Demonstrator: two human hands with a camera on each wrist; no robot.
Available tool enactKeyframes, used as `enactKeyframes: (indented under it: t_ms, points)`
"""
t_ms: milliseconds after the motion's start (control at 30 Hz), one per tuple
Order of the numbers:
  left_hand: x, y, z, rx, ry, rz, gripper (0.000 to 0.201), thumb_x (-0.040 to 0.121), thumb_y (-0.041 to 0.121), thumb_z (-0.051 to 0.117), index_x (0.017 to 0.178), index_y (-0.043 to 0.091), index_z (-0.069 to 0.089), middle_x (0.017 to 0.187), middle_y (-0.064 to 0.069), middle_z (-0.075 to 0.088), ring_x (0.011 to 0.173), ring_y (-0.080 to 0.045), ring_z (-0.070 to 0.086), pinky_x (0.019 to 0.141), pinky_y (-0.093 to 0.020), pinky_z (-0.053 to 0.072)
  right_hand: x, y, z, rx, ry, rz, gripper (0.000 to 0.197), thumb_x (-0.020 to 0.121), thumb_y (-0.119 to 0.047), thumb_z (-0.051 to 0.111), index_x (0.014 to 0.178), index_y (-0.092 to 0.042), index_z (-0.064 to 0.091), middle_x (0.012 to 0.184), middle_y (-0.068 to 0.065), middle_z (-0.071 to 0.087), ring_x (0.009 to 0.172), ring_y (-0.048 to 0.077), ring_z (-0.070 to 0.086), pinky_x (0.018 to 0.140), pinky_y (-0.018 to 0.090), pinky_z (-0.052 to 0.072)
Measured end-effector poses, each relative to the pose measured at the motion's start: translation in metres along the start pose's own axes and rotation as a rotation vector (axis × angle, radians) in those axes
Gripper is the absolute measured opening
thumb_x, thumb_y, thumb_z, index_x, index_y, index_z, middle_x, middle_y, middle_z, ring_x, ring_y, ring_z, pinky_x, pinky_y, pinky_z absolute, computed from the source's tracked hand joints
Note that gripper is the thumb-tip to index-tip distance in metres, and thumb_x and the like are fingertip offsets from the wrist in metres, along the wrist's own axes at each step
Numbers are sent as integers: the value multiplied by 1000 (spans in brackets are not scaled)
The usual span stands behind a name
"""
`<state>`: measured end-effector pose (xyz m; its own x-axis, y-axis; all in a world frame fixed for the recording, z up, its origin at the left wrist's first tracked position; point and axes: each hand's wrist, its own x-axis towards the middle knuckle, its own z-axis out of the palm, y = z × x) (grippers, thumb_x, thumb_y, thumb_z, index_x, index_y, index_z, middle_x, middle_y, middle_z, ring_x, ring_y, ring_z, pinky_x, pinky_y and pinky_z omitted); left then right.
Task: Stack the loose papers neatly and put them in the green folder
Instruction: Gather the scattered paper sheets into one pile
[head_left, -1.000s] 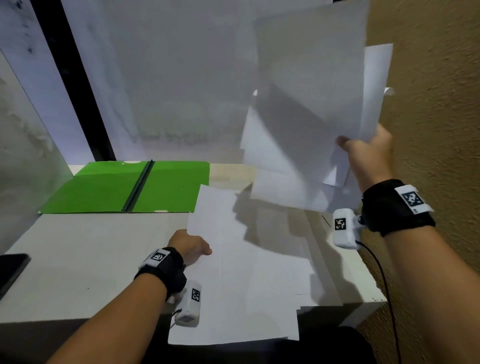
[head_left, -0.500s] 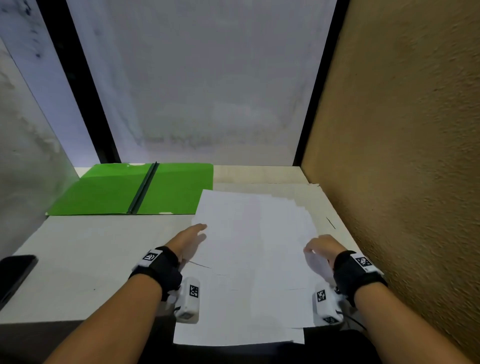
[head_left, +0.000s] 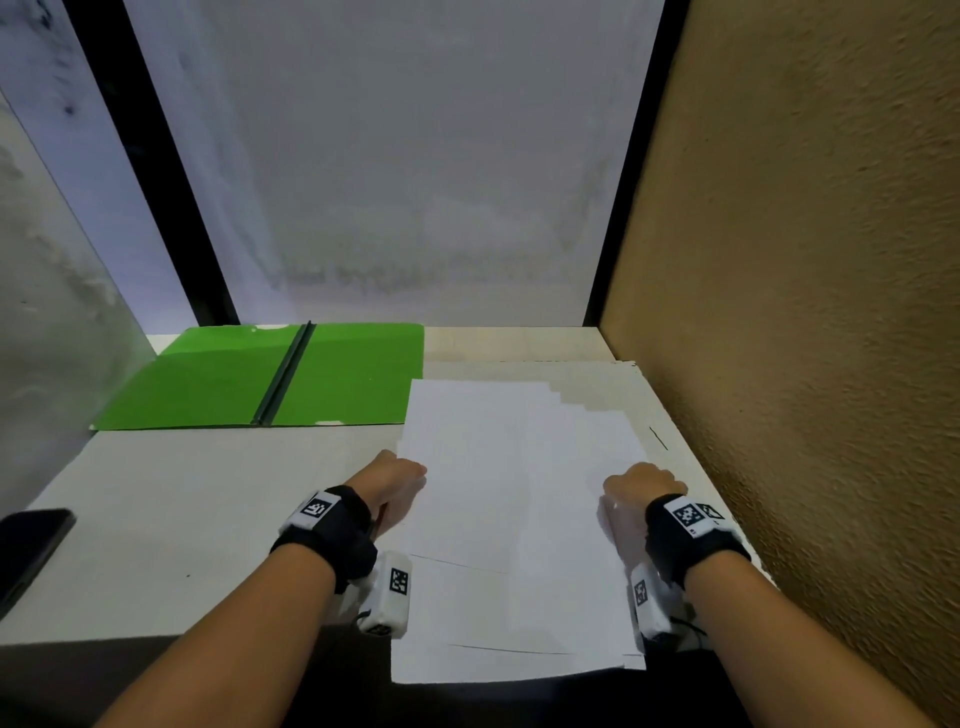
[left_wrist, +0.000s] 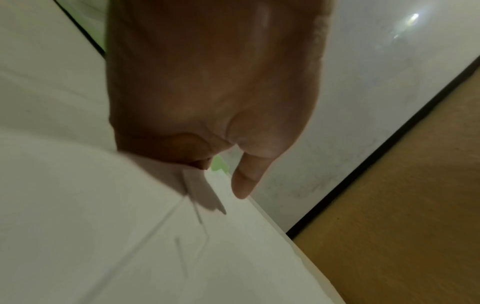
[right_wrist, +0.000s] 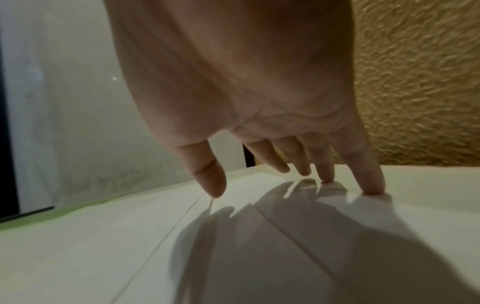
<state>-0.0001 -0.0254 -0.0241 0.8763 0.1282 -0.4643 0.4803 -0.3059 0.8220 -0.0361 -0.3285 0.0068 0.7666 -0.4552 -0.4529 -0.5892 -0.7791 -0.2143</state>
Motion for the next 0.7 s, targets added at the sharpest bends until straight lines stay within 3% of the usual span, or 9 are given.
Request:
enactKeyframes:
  t_ms: [100,167,233,333,400,433,500,567,700]
  points:
    - [-7,1,13,-66,-32,-12,54,98,2,53,146,-6,29,113,-12,47,97,-24,50,83,-29,41,-2,-4,1,-36,-35,-37,35,88,-30,49,112,-11,66,119,10,65,114,32,57,99,37,37]
    - [-12,4,21,-116,-59,-1,56,95,-4,54,146,-4,30,109,-11,51,93,-25,54,80,-27,46,-5,-10,0,-3,-38,-64,25,88,-25,49,102,-11,64,100,7,65,105,31,57,102,37,39]
    - [-19,8,25,-177,-79,-33,60,97,0,53,149,0,24,128,-8,48,109,-24,53,84,-24,41,-6,-13,-1,97,-45,-72,25,91,-24,50,106,-7,59,87,4,58,103,31,57,104,38,42]
    - [-17,12,27,-174,-96,-39,73,97,8,58,156,4,16,158,-15,30,142,-29,36,97,-28,32,-6,-14,-4,314,-105,-69,48,94,-25,56,134,-1,48,113,12,58,113,33,55,92,36,46]
    - [-15,14,25,-153,-112,-93,69,95,12,60,153,4,24,158,-15,33,142,-31,38,101,-33,34,-4,-12,-7,397,-123,-64,61,95,-26,58,146,1,38,140,19,50,126,35,51,89,36,43]
    - [-15,16,24,-156,-125,-123,62,94,13,60,148,2,32,154,-16,40,138,-31,43,99,-34,35,0,-10,-8,430,-121,-62,63,95,-26,59,148,1,37,140,19,50,125,36,51,88,36,43]
    - [-15,17,23,-117,-102,-127,45,95,13,58,135,-3,47,144,-20,51,124,-32,52,95,-34,37,5,-4,-8,497,-131,-44,60,94,-25,60,144,1,40,110,14,56,97,31,56,76,34,44]
    - [-14,19,24,-58,-58,-99,39,96,11,56,130,-7,52,139,-22,54,113,-33,53,96,-35,42,7,2,-9,487,-107,-22,45,93,-25,58,130,-2,48,78,4,45,69,23,47,59,30,38]
    - [-20,29,26,42,-136,-112,50,100,12,49,145,-7,38,157,-22,34,145,-38,33,113,-38,33,3,6,-5,387,-72,-25,30,93,-24,56,113,-3,49,92,10,57,86,29,58,71,32,47]
